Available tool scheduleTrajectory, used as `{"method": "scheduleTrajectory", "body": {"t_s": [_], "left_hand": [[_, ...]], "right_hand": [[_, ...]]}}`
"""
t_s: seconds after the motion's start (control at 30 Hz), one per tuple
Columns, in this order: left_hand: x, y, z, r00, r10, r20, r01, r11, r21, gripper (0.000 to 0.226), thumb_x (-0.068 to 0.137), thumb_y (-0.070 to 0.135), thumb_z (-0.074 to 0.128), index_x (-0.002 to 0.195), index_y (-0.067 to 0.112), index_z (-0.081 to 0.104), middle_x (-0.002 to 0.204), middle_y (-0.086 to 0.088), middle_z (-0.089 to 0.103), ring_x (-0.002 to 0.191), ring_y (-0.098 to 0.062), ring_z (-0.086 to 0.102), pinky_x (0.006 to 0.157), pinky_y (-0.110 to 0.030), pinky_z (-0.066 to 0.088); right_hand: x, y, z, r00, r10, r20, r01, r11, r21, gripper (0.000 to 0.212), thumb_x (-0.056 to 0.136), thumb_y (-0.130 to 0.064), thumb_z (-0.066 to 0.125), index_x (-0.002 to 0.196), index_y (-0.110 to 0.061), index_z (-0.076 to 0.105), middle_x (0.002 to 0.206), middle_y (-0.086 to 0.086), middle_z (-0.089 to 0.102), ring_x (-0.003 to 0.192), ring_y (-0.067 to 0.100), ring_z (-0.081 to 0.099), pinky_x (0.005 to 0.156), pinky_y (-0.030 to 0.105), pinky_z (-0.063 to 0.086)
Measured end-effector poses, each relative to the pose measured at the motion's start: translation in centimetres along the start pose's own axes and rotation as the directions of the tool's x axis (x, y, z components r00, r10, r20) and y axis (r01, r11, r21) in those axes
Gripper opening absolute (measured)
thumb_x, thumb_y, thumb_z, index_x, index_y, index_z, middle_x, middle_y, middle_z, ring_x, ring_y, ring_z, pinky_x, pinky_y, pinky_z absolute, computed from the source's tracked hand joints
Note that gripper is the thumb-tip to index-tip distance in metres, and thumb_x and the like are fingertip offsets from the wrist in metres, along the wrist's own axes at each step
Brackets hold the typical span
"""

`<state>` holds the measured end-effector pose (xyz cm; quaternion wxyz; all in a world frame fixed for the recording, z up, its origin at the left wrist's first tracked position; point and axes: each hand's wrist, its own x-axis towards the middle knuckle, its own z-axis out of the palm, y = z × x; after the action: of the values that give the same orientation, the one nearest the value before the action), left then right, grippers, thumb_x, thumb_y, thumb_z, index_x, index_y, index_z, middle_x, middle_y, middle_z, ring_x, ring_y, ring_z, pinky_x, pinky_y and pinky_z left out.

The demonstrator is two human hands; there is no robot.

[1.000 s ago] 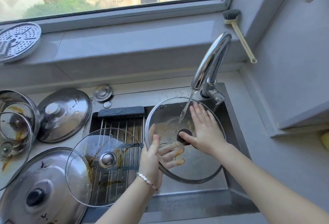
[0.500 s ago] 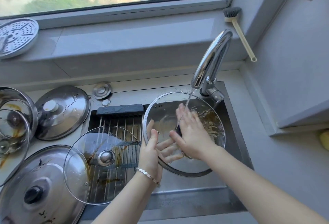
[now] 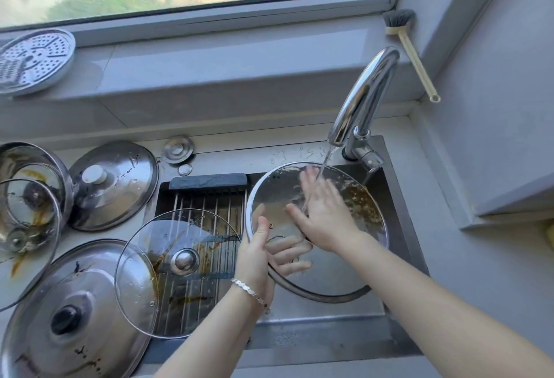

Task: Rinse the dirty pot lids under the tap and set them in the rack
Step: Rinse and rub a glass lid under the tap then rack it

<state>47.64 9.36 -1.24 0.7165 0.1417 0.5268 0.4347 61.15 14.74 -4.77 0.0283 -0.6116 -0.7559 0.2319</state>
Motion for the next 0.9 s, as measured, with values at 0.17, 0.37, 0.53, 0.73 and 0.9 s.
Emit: {"method": "scheduleTrajectory", "body": {"t_s": [0.17, 0.37, 0.53, 0.73, 0.9], "left_hand": [[-0.2, 0.6, 0.5, 0.997, 0.075, -0.016, -0.075, 0.997, 0.009, 0.021, 0.089, 0.040, 0.044, 0.106, 0.048, 0.053, 0.089, -0.029, 0.069, 0.077, -0.042, 0.068, 0.052, -0.045, 0.057], [-0.6, -0.8, 1.9, 0.999, 0.048, 0.016, -0.047, 0.998, -0.029, 0.023, 0.090, 0.034, 0.047, 0.110, 0.045, 0.053, 0.083, -0.023, 0.070, 0.064, -0.035, 0.069, 0.044, -0.039, 0.055], [0.0, 0.4, 1.4, 0.994, 0.106, -0.031, -0.105, 0.994, 0.019, 0.023, 0.095, 0.033, 0.042, 0.114, 0.036, 0.054, 0.079, -0.011, 0.074, 0.062, -0.029, 0.070, 0.041, -0.036, 0.054], [0.7, 3.4, 0.8, 0.977, 0.198, -0.086, -0.171, 0.952, 0.253, 0.026, 0.095, 0.022, 0.046, 0.115, 0.036, 0.052, 0.087, -0.010, 0.073, 0.069, -0.027, 0.071, 0.053, -0.038, 0.058], [1.1, 5.5, 1.9, 0.886, 0.445, 0.128, -0.304, 0.351, 0.886, 0.048, 0.090, 0.010, 0.042, 0.123, 0.044, 0.048, 0.077, -0.005, 0.065, 0.057, -0.025, 0.057, 0.052, -0.032, 0.048]], "right_hand": [[-0.9, 0.7, 1.0, 0.909, 0.413, -0.057, -0.405, 0.907, 0.110, 0.077, 0.092, -0.058, 0.016, 0.147, -0.011, -0.011, 0.155, 0.007, -0.019, 0.144, 0.020, -0.011, 0.114, 0.036, -0.008], [1.0, -2.4, 0.6, 0.913, 0.385, -0.135, -0.338, 0.899, 0.280, 0.073, 0.095, -0.050, 0.019, 0.146, -0.007, -0.012, 0.154, 0.011, -0.020, 0.142, 0.021, -0.019, 0.109, 0.033, -0.018], [0.3, -3.3, 0.0, 0.985, -0.131, -0.115, 0.150, 0.973, 0.176, 0.062, 0.098, -0.039, 0.026, 0.148, -0.015, -0.002, 0.155, -0.003, -0.015, 0.140, 0.007, -0.019, 0.116, 0.034, -0.012], [-3.3, -0.3, -0.8, 0.890, -0.455, -0.019, 0.449, 0.871, 0.199, 0.047, 0.099, -0.024, 0.038, 0.144, -0.016, 0.030, 0.152, -0.009, 0.016, 0.140, 0.002, 0.007, 0.116, 0.022, 0.006], [-5.4, 3.6, 0.1, 0.989, -0.143, -0.050, 0.150, 0.965, 0.213, 0.030, 0.096, -0.014, 0.044, 0.120, -0.011, 0.060, 0.129, 0.000, 0.059, 0.131, 0.013, 0.041, 0.106, 0.015, 0.020]]}}
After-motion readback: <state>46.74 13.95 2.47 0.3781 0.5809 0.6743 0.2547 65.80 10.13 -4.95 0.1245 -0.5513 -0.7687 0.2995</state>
